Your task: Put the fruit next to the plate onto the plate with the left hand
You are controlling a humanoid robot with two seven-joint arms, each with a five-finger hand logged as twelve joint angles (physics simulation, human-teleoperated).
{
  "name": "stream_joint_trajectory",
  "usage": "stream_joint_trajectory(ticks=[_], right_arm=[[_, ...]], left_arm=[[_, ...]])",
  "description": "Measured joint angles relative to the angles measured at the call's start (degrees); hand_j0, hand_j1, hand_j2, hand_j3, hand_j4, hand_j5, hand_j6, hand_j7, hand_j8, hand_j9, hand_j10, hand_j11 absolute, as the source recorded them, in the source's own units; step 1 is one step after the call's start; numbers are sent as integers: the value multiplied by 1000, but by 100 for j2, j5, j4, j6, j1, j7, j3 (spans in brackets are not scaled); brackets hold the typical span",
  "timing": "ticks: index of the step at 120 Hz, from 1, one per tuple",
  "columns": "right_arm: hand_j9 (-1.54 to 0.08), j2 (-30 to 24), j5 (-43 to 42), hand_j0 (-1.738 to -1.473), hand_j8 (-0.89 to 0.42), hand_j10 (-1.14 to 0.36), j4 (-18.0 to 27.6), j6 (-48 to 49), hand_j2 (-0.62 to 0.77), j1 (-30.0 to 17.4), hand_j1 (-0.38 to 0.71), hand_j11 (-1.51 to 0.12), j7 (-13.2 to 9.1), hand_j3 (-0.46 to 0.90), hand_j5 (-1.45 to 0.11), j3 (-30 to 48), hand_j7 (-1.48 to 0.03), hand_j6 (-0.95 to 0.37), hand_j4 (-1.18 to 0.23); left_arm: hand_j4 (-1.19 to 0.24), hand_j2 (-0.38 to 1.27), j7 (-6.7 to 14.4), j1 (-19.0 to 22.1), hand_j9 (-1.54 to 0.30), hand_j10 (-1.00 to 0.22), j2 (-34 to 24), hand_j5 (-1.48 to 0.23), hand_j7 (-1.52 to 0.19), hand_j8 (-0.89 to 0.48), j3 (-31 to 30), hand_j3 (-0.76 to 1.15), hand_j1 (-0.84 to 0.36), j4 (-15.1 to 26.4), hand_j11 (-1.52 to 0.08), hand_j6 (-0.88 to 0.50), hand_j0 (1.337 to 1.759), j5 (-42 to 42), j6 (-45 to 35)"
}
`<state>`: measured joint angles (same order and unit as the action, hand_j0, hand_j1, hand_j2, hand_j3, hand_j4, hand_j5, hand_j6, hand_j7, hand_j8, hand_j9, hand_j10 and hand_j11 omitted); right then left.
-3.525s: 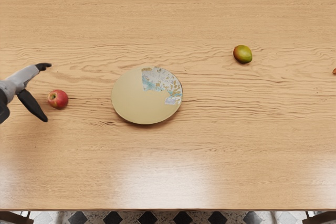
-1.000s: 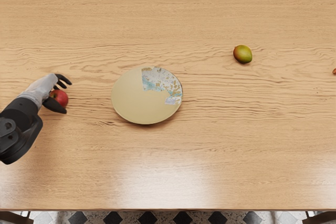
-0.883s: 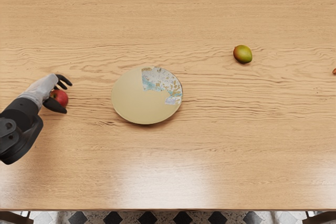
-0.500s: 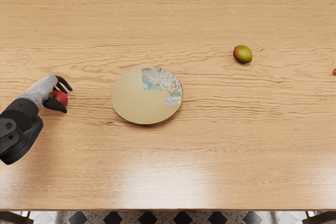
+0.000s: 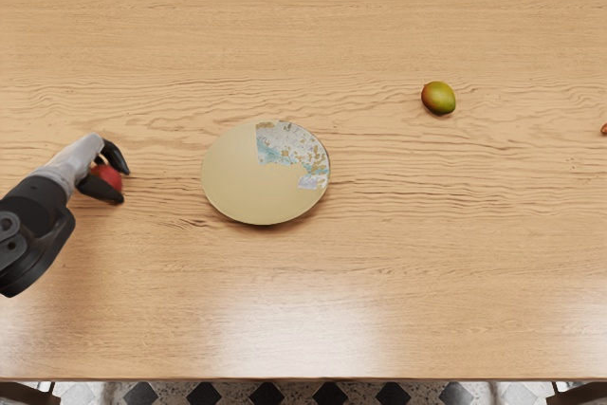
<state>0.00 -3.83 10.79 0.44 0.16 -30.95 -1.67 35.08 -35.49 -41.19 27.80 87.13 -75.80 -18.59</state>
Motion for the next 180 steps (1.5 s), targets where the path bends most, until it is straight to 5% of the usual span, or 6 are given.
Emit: stream_joint_trajectory(ticks=[39,69,109,146,162,180], right_arm=[[0,0,-3,-1658,0,0,2,0,0,4,-349,0,-4,0,0,0,0,0,0],[0,0,-4,-1658,0,0,11,115,0,33,-349,0,-12,0,0,0,0,0,0],[0,0,-3,-1658,0,0,93,165,0,55,-349,0,-23,0,0,0,0,0,0],[0,0,1,-1658,0,0,258,167,0,118,-349,0,-26,0,0,1,0,0,0],[0,0,4,-1658,0,0,276,166,0,123,-349,0,-26,0,0,2,0,0,0],[0,0,4,-1658,0,0,281,166,0,135,-349,0,-26,0,0,0,0,0,0]], left_arm=[[-848,214,-15,-137,-1161,-512,-274,-1157,-1158,-382,319,36,-215,966,-1194,-569,1643,233,-50],[-848,298,-5,-478,-1167,-513,-259,-1179,-1175,-393,493,11,-222,1261,-1187,-626,1645,433,-31],[-859,402,-6,-1167,-1163,-527,-51,-1162,-1169,-407,534,2,-257,1308,-1184,-687,1647,1015,71],[-854,551,-5,-1264,-1161,-548,747,-1177,-1178,-470,491,0,-250,1275,-1169,-775,1650,1333,209],[-853,672,-2,-1322,-1168,-580,1065,-1179,-1178,-523,472,0,-278,1094,-1159,-812,1652,1368,275],[-854,586,1,-1428,-1162,-606,1366,-1178,-1173,-554,463,0,-259,748,-1156,-835,1651,1355,368]])
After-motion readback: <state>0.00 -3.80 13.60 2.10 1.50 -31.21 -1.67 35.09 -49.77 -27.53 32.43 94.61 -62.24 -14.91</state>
